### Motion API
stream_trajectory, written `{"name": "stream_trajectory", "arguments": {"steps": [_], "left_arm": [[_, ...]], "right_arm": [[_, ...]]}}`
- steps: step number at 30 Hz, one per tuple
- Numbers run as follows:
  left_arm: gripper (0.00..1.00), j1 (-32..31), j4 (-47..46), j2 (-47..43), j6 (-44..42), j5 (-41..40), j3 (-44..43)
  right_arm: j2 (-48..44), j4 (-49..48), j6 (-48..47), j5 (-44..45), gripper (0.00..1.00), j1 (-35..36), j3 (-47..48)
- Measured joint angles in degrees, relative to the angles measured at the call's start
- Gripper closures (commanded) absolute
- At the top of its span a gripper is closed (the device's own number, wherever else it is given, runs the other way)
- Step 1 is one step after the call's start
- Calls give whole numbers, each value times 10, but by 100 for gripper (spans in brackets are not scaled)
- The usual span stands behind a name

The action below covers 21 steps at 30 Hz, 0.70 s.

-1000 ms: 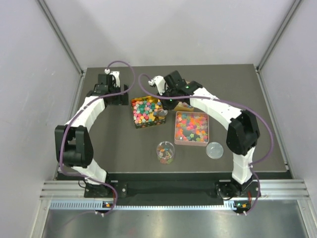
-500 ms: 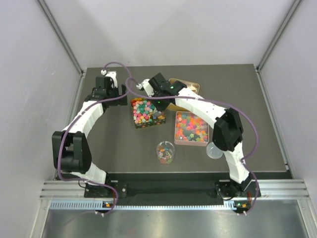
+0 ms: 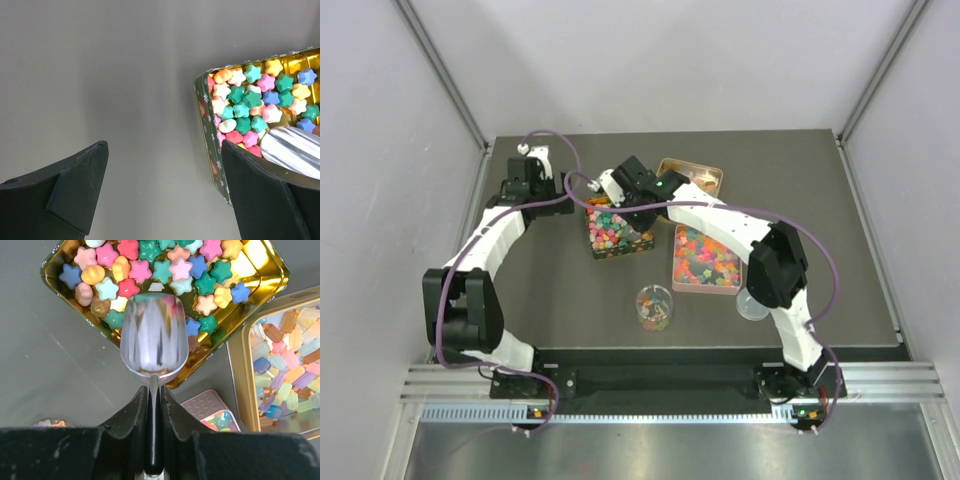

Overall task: Pack the candies
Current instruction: Scoop the fake candies from the storage box.

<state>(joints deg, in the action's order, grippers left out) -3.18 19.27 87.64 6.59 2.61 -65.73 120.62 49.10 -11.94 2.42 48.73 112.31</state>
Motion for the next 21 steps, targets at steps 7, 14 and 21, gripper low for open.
{"name": "stream_trajectory", "arguments": {"steps": [7,14,21], "left_arm": [[1,16,0,-22,9,-6,23],[2,27,3,-25,18,2,38],[4,27,-2,2,28,26,73]], "right_arm": [[43,-2,6,-1,100,-1,53],[60,-14,19,-2,100,-3,56],[59,-18,21,0,100,-2,50]]}}
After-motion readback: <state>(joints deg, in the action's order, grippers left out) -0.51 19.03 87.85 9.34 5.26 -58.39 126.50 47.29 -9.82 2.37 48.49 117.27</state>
